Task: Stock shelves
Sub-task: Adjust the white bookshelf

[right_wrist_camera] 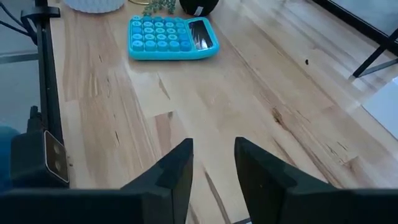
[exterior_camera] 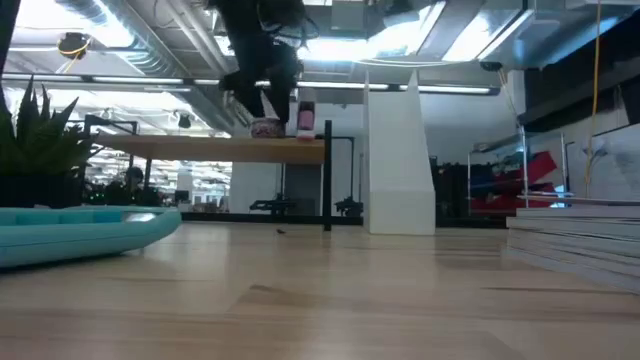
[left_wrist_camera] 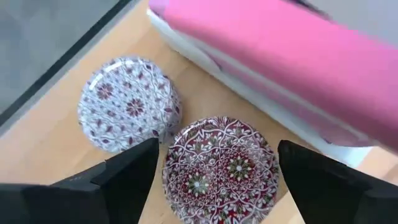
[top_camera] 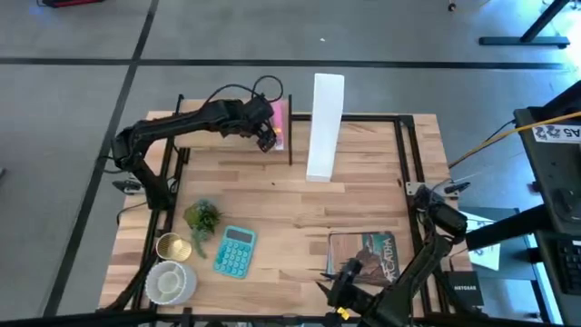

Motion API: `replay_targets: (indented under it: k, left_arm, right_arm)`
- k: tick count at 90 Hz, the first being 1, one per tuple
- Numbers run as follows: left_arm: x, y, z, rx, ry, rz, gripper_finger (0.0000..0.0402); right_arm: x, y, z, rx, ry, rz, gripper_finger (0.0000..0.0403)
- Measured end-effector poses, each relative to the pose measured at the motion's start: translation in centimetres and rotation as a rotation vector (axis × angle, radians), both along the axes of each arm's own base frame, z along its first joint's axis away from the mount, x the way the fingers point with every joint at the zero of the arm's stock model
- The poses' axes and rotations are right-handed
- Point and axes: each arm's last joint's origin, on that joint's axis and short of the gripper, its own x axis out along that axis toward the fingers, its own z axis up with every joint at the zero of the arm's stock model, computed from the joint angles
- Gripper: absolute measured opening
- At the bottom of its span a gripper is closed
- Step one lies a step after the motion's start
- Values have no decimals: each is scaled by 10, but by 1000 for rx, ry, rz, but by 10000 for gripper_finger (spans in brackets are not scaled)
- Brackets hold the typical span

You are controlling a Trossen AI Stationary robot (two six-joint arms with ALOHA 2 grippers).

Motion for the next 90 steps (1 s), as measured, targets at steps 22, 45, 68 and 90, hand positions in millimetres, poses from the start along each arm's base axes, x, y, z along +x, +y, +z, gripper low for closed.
replay_targets:
  k: [22, 45, 68, 90]
  left_arm:
    - [-2, -13, 34, 8, -4, -29, 313]
    - [-21, -73, 81, 83, -53, -154, 313]
    - [-66, -175, 103, 129, -174, -295, 313]
    - [-92, -258, 95, 182, -301, -408, 313]
  right_arm:
    - [0, 0, 0, -11, 6, 11, 104]
    - [-5, -10, 4, -191, -2, 9, 104]
    - [-18, -89, 36, -408, 106, -152, 104]
    - [-36, -226, 43, -219, 114, -554, 87]
